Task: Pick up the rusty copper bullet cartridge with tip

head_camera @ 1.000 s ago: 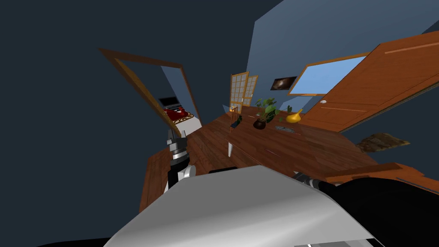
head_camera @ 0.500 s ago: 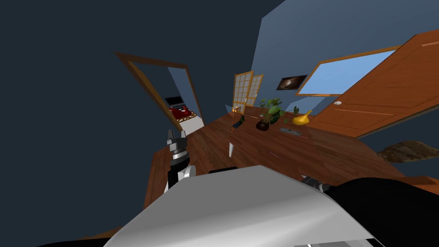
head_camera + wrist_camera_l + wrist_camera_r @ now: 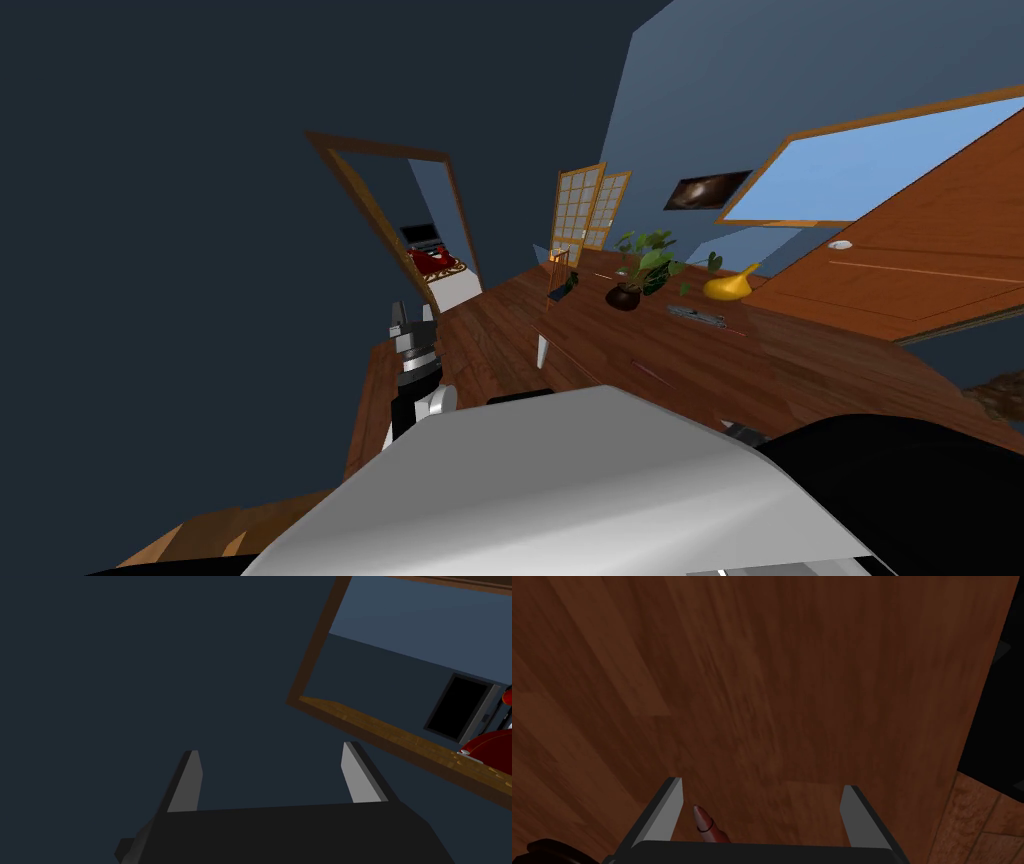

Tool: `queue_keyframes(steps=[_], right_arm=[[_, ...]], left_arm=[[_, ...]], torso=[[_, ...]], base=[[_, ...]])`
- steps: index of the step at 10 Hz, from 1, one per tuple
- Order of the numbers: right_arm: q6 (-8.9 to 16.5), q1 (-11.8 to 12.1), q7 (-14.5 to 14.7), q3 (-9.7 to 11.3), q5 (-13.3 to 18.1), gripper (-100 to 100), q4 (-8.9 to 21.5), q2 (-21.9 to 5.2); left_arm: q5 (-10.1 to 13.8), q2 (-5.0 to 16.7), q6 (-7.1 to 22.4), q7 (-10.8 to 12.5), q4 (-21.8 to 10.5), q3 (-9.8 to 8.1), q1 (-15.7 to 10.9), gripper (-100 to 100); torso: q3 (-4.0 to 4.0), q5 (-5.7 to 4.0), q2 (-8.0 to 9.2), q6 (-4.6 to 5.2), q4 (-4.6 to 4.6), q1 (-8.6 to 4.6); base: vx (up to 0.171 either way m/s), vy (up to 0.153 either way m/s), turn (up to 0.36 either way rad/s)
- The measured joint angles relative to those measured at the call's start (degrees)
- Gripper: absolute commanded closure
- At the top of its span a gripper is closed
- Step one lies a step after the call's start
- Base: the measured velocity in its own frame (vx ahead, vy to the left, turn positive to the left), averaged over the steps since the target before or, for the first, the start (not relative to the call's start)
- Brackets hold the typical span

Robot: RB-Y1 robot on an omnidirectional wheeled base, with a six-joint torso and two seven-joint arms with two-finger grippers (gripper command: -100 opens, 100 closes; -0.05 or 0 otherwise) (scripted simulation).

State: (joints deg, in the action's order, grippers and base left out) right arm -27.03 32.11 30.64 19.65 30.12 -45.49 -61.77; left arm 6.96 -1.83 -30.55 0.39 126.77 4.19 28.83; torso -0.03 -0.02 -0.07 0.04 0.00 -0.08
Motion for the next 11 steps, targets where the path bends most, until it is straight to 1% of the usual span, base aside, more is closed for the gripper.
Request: queue_keyframes(steps=[1,2,3,4,6,7,8,9,10,11], right_arm=[[-1.00,-0.60,0.31,0.46,0.36,-100,2.55,0.29],[-0.94,0.80,0.11,0.78,0.35,-100,2.39,-0.12],[-1.07,1.14,0.02,1.40,0.49,-100,3.85,0.20],[-2.03,0.43,0.12,2.36,0.78,-100,7.04,0.90],[-1.82,1.71,-0.44,3.71,0.85,-100,8.33,1.41],[-1.73,2.36,-1.28,4.78,0.93,-100,9.02,1.32],[0.05,5.29,-2.96,5.61,0.65,-100,5.69,0.39],[-0.03,4.45,-3.22,6.07,0.82,-100,7.01,1.04],[-1.12,3.34,-2.71,6.24,1.00,-100,9.49,1.67],[-1.85,3.27,-2.60,6.73,1.01,-100,11.28,2.23]], left_arm=[[0.00,0.00,0.00,0.00,0.00,0.00,0.00,0],[0.00,0.00,0.00,0.00,0.00,0.00,0.00,0],[0.00,0.00,0.00,0.00,0.00,0.00,0.01,0],[0.00,0.00,0.00,0.00,0.00,0.00,0.01,0],[0.00,0.00,0.00,0.00,0.00,0.00,0.02,0],[0.00,0.00,0.00,0.00,0.00,0.00,0.02,0],[0.00,0.00,0.00,0.00,0.00,0.00,0.01,0],[0.00,0.00,0.00,0.00,0.01,-0.01,0.02,0],[0.00,0.00,0.00,0.00,0.00,-0.01,0.01,0],[0.00,0.00,0.00,0.00,0.00,0.00,0.00,0]], torso=[[-0.06,0.00,-0.11,-0.03,-0.02,-0.04],[-0.13,0.00,-0.22,-0.03,-0.05,-0.06],[-0.20,-0.02,-0.36,-0.06,-0.07,-0.08],[-0.28,-0.01,-0.49,-0.06,-0.10,-0.02],[-0.31,0.03,-0.53,-0.02,-0.12,0.13],[-0.37,0.03,-0.64,-0.05,-0.14,0.08],[-0.37,0.02,-0.63,-0.06,-0.14,0.04],[-0.25,0.01,-0.40,0.05,-0.10,0.09],[-0.08,0.04,-0.12,0.07,-0.04,0.19],[-0.07,0.05,-0.12,-0.02,-0.03,0.23]], base=[[0.089,-0.038,0.298],[0.119,-0.039,0.363],[0.149,-0.019,0.372],[0.140,0.000,0.224],[0.171,-0.004,0.268],[0.170,-0.032,0.438],[0.090,-0.029,0.081],[0.018,0.000,-0.081],[0.040,0.013,0.242],[0.029,-0.001,0.072]])
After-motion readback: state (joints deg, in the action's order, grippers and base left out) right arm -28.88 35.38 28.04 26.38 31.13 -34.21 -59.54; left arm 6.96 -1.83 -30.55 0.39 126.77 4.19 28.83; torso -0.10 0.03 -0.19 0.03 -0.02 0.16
